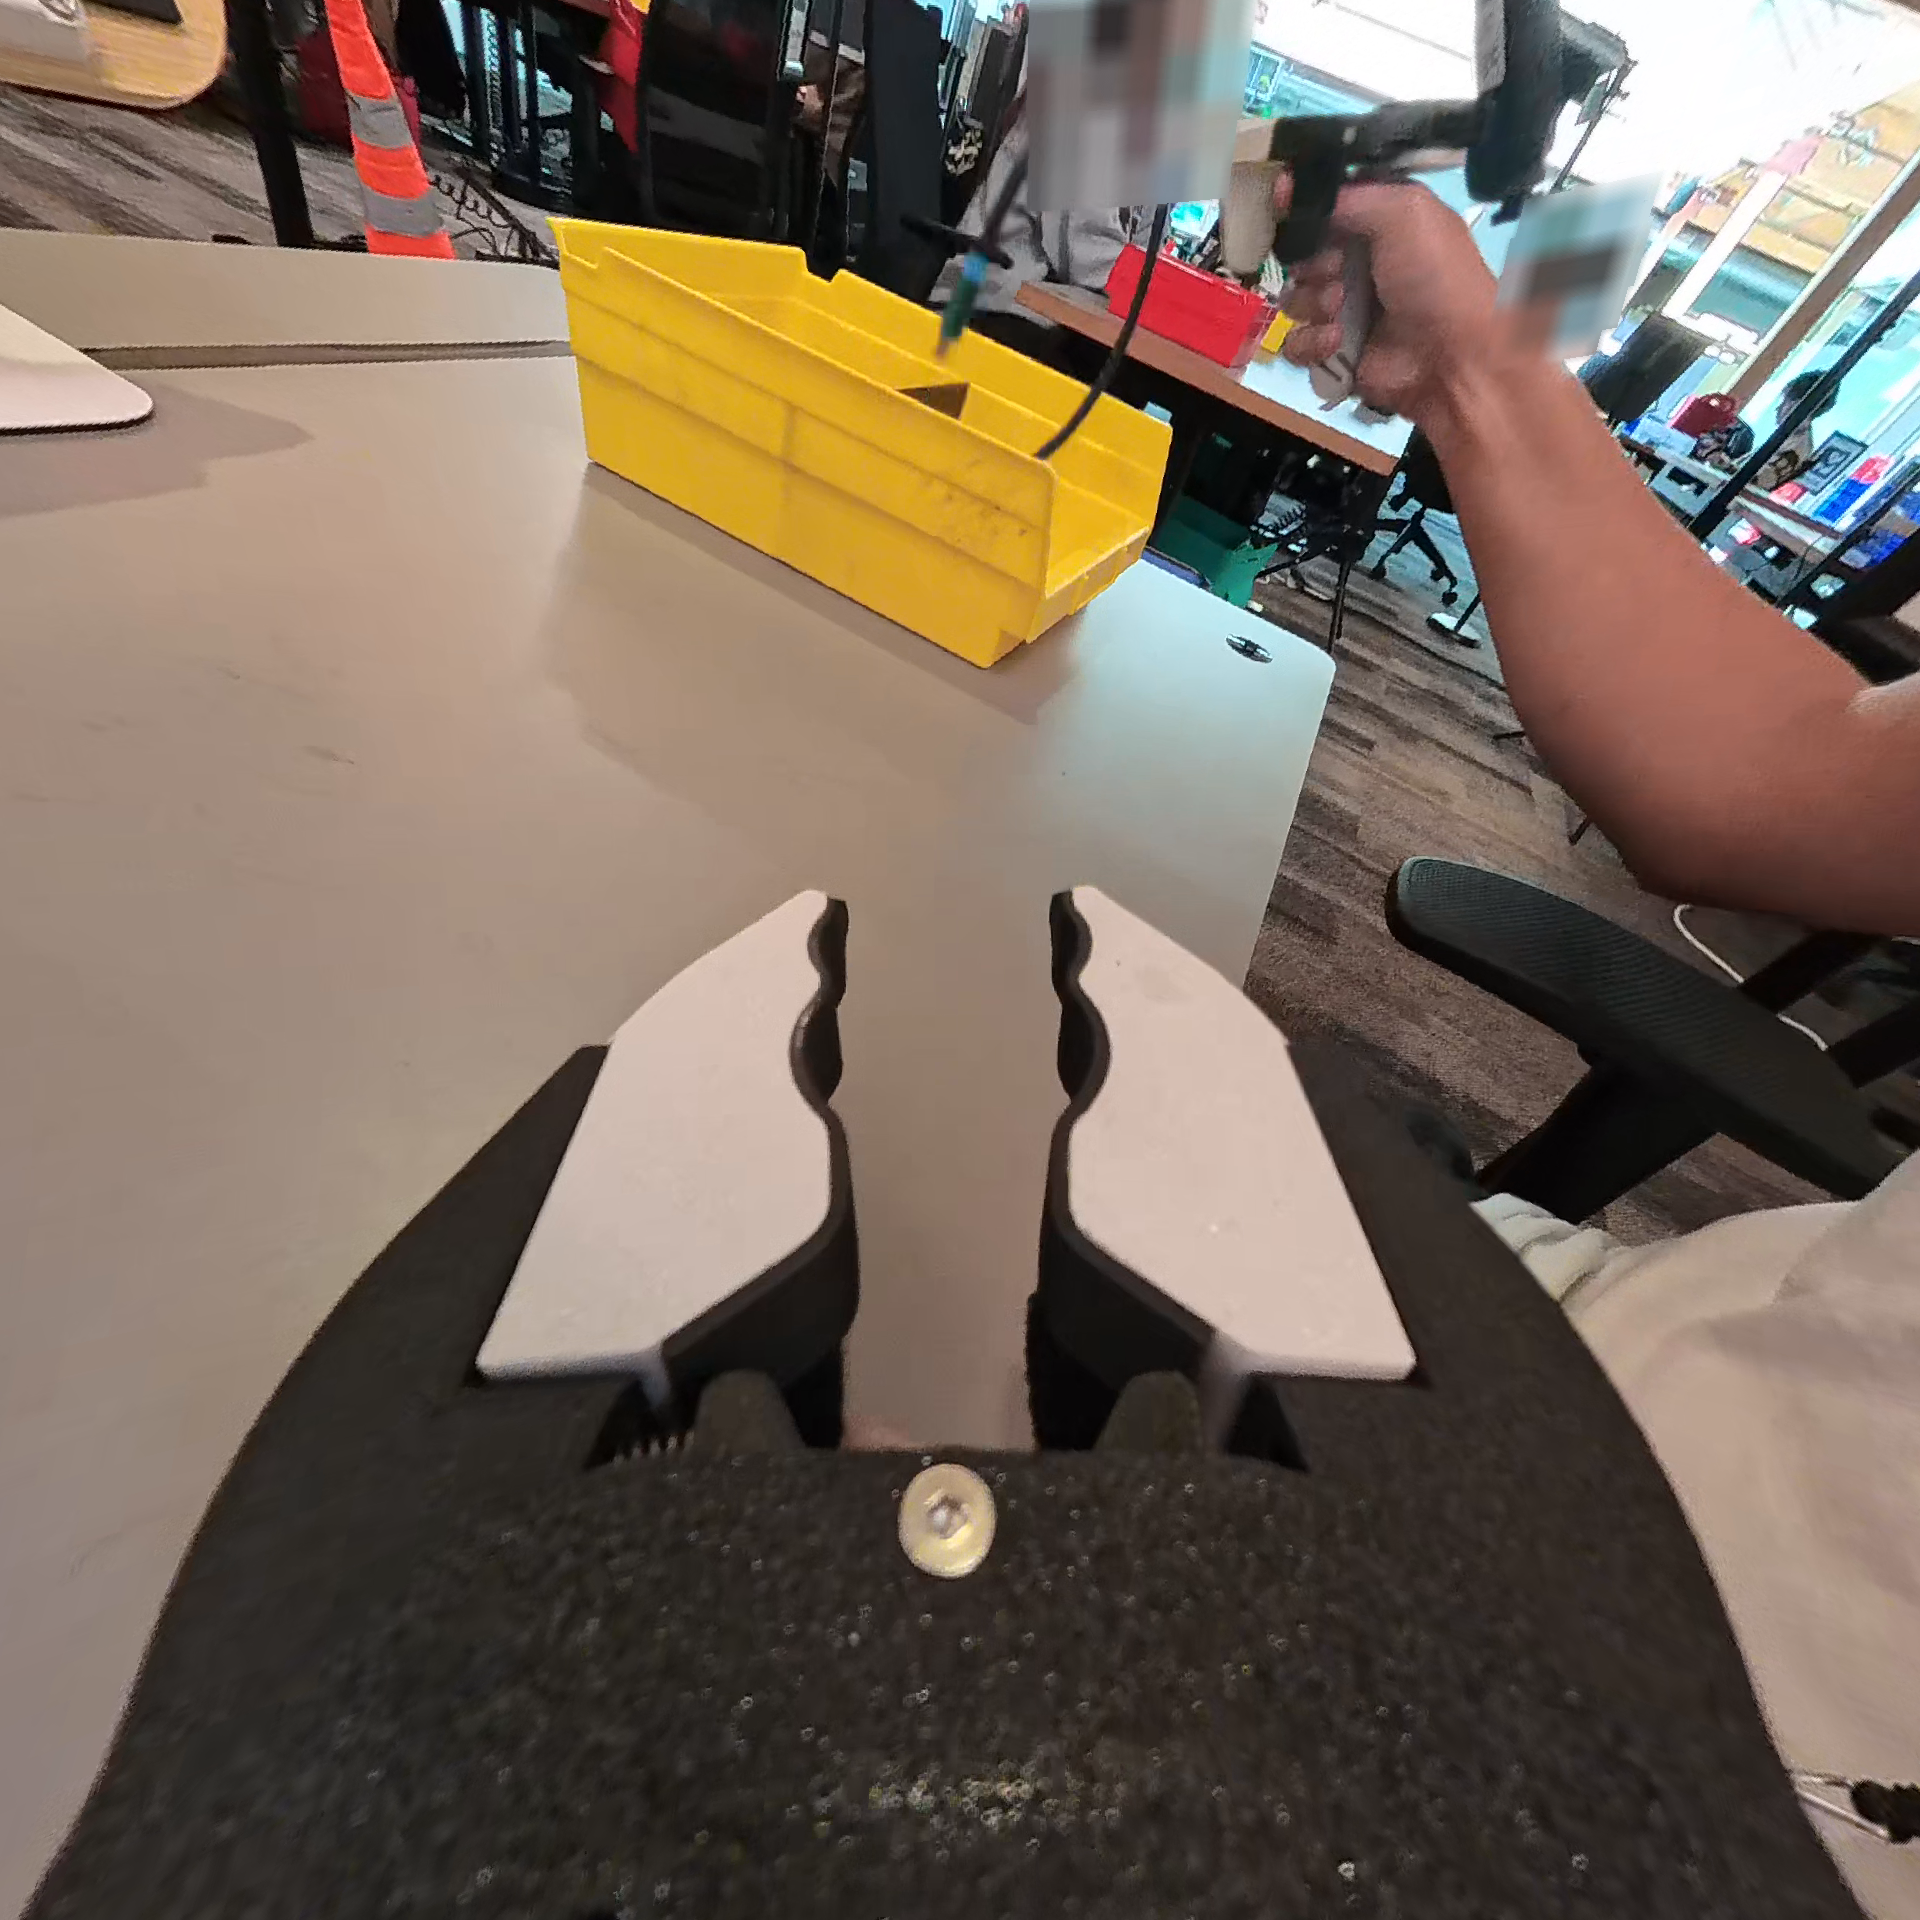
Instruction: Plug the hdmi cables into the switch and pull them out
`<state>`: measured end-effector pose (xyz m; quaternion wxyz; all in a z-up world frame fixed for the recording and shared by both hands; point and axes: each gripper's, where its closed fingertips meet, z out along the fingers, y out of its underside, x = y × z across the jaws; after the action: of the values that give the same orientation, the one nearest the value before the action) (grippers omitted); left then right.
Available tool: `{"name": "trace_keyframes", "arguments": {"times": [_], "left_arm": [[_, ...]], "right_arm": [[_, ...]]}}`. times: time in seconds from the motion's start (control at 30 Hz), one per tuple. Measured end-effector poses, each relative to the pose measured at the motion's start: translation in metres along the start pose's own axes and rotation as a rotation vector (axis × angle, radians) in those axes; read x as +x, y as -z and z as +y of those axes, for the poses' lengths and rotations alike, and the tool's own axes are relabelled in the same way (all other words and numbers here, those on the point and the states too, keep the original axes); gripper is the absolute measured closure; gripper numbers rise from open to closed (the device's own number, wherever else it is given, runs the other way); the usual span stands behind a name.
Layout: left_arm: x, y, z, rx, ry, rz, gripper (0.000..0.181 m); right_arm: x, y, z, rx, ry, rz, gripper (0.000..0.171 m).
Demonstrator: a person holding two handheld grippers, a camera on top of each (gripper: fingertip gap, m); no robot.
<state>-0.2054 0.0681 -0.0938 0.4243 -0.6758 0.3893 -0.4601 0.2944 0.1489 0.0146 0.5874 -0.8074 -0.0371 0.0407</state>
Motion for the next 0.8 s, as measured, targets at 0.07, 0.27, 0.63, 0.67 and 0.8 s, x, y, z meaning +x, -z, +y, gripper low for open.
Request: {"name": "trace_keyframes", "arguments": {"times": [0.07, 0.27, 0.63, 0.67, 0.8], "left_arm": [[0.000, -0.001, 0.002, -0.011, -0.013, -0.005, 0.144], [0.002, -0.004, 0.006, -0.033, -0.037, -0.007, 0.144], [0.000, -0.003, 0.006, -0.034, -0.040, -0.017, 0.144], [0.000, -0.002, 0.006, -0.033, -0.039, -0.019, 0.144], [-0.003, 0.000, 0.007, -0.038, -0.041, -0.030, 0.144]], "right_arm": [[-0.009, -0.002, 0.012, -0.025, -0.002, -0.053, 0.166], [-0.025, -0.021, 0.066, -0.296, 0.139, -0.045, 0.166], [-0.006, -0.066, 0.136, -0.950, 0.660, 0.347, 0.156], [-0.004, -0.068, 0.136, -0.967, 0.682, 0.368, 0.155], [-0.011, -0.067, 0.136, -0.962, 0.590, 0.345, 0.135]]}}
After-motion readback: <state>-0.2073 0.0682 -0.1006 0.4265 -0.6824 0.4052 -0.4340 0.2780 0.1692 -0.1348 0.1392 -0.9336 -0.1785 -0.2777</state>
